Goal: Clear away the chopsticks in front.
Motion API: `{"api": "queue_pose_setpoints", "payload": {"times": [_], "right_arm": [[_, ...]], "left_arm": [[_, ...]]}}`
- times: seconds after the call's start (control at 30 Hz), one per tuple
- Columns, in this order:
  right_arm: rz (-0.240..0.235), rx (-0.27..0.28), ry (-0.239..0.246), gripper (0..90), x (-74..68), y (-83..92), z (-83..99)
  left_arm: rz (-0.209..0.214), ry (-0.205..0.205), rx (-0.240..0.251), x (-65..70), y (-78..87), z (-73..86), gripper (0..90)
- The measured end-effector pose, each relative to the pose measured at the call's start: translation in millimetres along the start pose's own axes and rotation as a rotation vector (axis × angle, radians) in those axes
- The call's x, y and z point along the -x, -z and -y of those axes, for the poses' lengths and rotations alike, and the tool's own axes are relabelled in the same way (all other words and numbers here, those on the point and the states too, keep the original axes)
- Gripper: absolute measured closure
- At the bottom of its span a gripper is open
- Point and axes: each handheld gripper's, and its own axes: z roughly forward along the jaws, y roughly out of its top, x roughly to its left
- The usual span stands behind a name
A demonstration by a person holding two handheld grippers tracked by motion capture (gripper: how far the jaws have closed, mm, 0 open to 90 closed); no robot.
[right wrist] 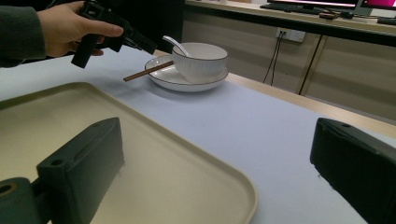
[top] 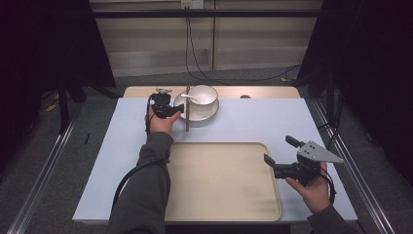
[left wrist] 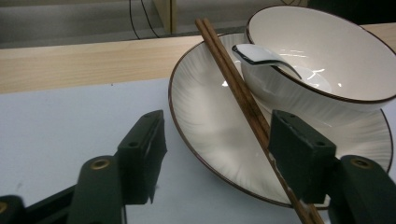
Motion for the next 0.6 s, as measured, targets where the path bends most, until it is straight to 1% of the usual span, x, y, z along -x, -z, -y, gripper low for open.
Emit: {"api": "queue_pose_setpoints", "payload": {"times": [0.03,0.1,0.13,0.17,0.2,0.23,0.27,0.3,0.37,0.4,0.43,0.5,0.53,0.57,0.6], "right_arm": [[0.005,0.001,-0.001,2.3,0.0,-0.3,0.0],[0.003,0.001,-0.004,2.3,0.2,-0.4,0.0],[0.005,0.003,-0.003,2.3,0.6,-0.9,0.2],[0.008,0.003,-0.004,2.3,0.7,-1.3,0.2],[-0.002,0.0,-0.006,2.3,0.9,-1.4,0.3],[0.0,-0.001,-0.007,2.3,0.8,-1.8,0.5],[0.001,-0.001,-0.007,2.3,0.9,-1.9,0.5],[0.0,-0.002,-0.006,2.3,1.1,-1.9,0.4],[-0.001,-0.001,-0.003,2.4,1.1,-2.3,0.3],[0.002,0.0,-0.002,2.4,1.2,-2.5,0.4],[0.002,0.0,-0.002,2.4,1.2,-2.5,0.4],[0.01,-0.001,0.002,2.5,1.3,-2.8,0.4],[0.01,-0.001,0.002,2.5,1.3,-2.8,0.4],[0.011,-0.003,0.001,2.5,1.4,-2.9,0.4],[0.002,-0.001,0.007,2.5,2.1,-3.3,0.5]], "left_arm": [[0.008,-0.002,-0.003,0.0,-1.3,-0.6,38.9],[0.019,0.008,-0.01,2.2,-4.9,-2.2,40.8],[0.025,0.014,-0.023,3.6,-6.7,-3.1,43.3],[0.028,0.004,-0.037,4.6,-8.3,-4.0,45.6],[0.032,0.004,-0.045,5.7,-10.0,-5.2,48.8],[0.026,0.013,-0.046,6.7,-11.6,-5.4,52.2],[0.019,0.013,-0.049,7.5,-13.4,-5.9,53.3],[0.022,0.006,-0.057,7.7,-15.0,-6.1,55.1],[0.023,0.029,-0.063,9.1,-19.1,-6.0,56.3],[0.029,0.041,-0.072,9.1,-20.1,-6.1,59.4],[0.038,0.04,-0.076,9.1,-20.9,-6.3,59.4],[0.03,0.059,-0.07,12.4,-24.4,-6.4,60.8],[0.043,0.076,-0.068,13.7,-26.3,-6.5,60.8],[0.048,0.066,-0.079,13.6,-27.0,-6.7,61.2],[0.052,0.059,-0.083,14.2,-28.2,-6.8,61.9]]}}
